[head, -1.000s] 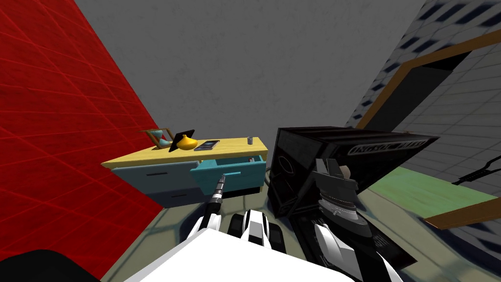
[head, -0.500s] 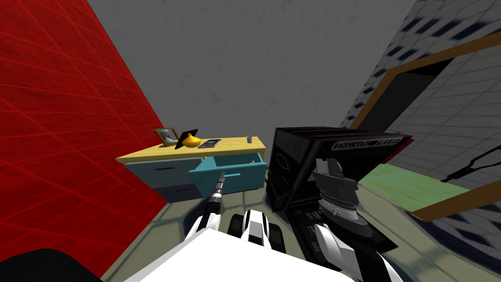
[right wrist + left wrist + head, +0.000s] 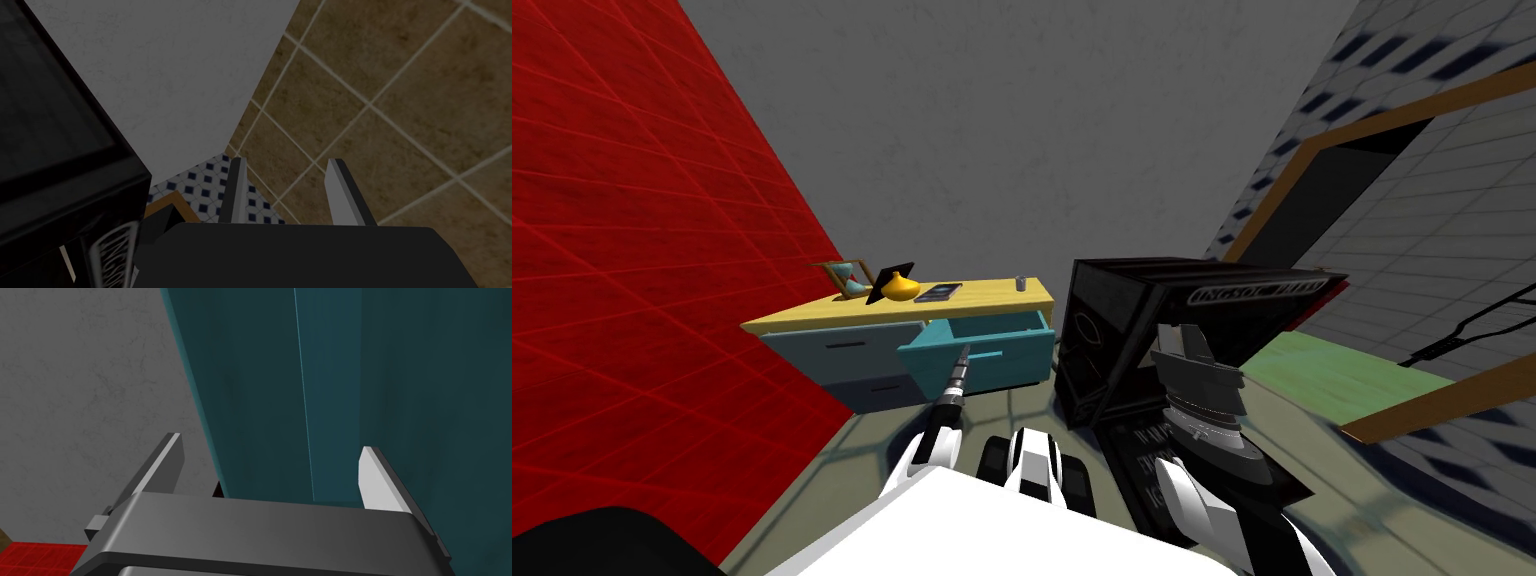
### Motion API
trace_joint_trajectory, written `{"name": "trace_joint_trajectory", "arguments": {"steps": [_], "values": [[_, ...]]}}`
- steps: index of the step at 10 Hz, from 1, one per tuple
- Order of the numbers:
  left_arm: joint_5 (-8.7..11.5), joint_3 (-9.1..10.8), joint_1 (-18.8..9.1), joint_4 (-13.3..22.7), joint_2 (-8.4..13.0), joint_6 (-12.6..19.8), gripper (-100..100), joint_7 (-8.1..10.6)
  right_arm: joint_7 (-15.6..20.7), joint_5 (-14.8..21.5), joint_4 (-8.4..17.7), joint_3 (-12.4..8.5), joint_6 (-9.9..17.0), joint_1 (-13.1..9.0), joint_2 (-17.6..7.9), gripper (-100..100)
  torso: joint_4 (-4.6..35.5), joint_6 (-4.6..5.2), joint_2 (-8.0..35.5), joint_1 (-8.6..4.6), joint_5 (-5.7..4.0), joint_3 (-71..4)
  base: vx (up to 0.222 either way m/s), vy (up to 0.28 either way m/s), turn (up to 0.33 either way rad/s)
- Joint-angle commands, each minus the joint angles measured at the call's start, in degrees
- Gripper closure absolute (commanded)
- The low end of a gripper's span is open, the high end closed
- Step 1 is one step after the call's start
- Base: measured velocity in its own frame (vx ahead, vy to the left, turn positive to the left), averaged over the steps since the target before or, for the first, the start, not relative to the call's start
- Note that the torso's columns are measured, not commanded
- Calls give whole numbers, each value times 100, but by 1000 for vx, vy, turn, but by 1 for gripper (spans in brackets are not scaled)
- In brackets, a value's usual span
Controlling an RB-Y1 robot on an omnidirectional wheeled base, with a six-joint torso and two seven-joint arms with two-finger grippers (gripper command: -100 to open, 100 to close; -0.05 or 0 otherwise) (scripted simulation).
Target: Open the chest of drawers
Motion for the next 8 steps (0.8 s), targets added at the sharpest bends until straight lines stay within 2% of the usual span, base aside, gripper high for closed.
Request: {"name": "trace_joint_trajectory", "arguments": {"steps": [1, 2, 3, 8], "values": [[7, 3, 53, -405, 13, 366, -100, 16, 0, 0, 0, 0, 0, 0, 0, 0, 10, -3, 7, -5, -9, 1, -20, -13, -27], [15, 2, 53, -281, 31, 312, -100, 30, 0, 0, 0, 0, 0, 0, 0, 0, 22, -8, 19, -13, -21, 7, 0, 0, 0], [17, 2, 56, -292, 33, 350, 0, 36, 0, 0, 0, 0, 0, 0, 0, 0, 15, -5, 19, -13, -14, 9, 0, 0, 0], [17, -1, 71, -265, 29, 369, 0, 38, 0, 0, 0, 0, 0, 0, 0, 0, 2, -1, 1, -2, -2, 0, 0, 0, 0]]}}
